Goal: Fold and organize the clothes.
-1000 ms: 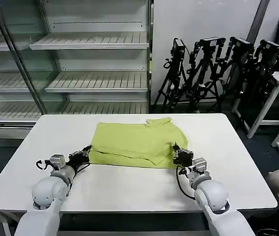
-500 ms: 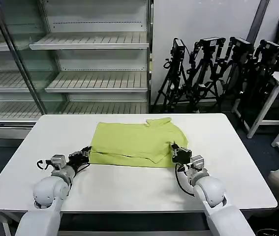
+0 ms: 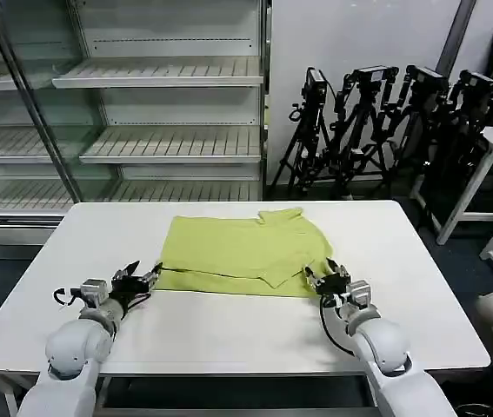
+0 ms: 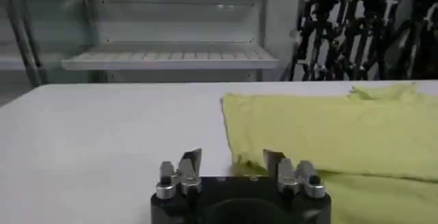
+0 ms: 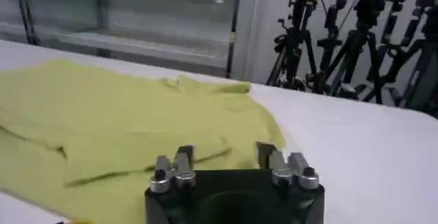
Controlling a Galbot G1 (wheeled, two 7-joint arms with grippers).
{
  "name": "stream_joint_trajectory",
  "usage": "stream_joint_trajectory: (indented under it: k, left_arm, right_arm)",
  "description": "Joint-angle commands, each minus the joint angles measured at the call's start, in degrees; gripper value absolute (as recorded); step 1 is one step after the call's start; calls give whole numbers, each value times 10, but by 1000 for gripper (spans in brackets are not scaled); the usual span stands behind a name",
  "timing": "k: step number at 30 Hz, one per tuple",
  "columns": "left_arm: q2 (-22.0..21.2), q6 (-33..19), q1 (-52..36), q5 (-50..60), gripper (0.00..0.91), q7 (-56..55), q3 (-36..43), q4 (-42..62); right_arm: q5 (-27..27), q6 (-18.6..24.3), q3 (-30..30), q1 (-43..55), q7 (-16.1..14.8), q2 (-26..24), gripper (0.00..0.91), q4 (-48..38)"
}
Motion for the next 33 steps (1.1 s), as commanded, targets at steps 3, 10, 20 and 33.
stream_joint_trajectory:
  k: [3,10,20,33]
  left_arm:
    - [2,6,38,31,907,19,0,-31]
    - [3,8,42,78,20,44,5,-16]
    - [-3,8,33,63,20,37,7,-7]
    - [-4,7,45,63,20,43,4,-20]
  right_arm:
    - [6,-41,14,-65,20,-9,907,75]
    - [7,-46,19,-83,27,-12,0,79]
    - [18,-46,21,-78,28,-10,0,67]
    - [27,-46,24,-83,26,-11,0,72]
